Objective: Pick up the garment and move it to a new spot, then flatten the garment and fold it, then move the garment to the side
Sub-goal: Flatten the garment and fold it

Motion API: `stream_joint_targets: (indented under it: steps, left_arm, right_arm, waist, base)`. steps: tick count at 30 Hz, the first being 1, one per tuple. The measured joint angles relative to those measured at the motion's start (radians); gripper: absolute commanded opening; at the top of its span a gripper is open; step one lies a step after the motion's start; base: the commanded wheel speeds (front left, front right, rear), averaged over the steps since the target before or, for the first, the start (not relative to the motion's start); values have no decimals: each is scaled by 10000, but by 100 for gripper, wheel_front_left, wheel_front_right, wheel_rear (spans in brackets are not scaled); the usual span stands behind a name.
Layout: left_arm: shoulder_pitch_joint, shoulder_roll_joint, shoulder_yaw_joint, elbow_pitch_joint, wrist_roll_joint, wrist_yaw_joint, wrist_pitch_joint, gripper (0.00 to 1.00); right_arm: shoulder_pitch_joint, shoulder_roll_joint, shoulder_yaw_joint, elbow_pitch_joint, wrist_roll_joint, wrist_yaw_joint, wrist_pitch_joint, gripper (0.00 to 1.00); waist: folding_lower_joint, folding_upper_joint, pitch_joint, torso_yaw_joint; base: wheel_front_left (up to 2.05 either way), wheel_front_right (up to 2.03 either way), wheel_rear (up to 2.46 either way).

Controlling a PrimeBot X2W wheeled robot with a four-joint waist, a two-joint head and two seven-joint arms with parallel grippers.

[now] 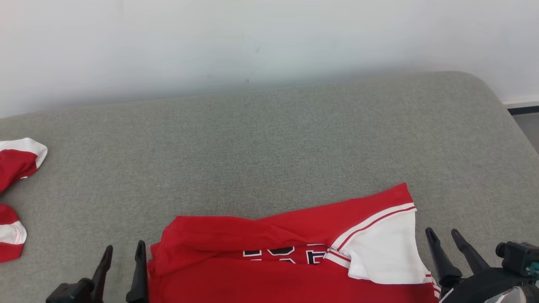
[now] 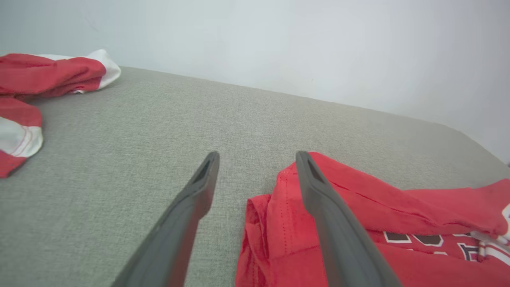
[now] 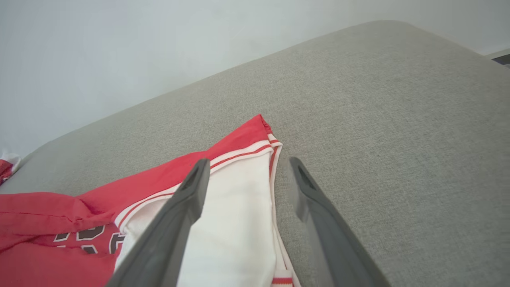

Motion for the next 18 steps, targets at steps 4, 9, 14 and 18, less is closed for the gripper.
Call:
stream_joint_targets:
  steps: [4,9,14,18]
  left_arm:
    - [193,-65,253,-190,836,418,-128,100]
    - [483,-445,752,-545,1565,585,-155,100]
    - [775,-773,1256,-627,2025,577,-155,100]
    - [870,-859,1588,-537,2514,539,-155,100]
  right_arm:
    - [-301,-65,-150,585,-418,0,640,100]
    - [-895,-73,-86,1714,-790,0,1062,100]
    - [-1379,-75,242,2899,-966,0,1147,100]
    - [-1761,-52,554,3824,-984,0,1233,100]
  waist:
    - [0,0,-142,114]
    - [1,0,-269,335]
    - [1,1,-338,596]
    - [1,1,-354,769]
  base:
    - [0,0,0]
    - [0,0,0]
    - [0,0,0]
    - [0,0,0]
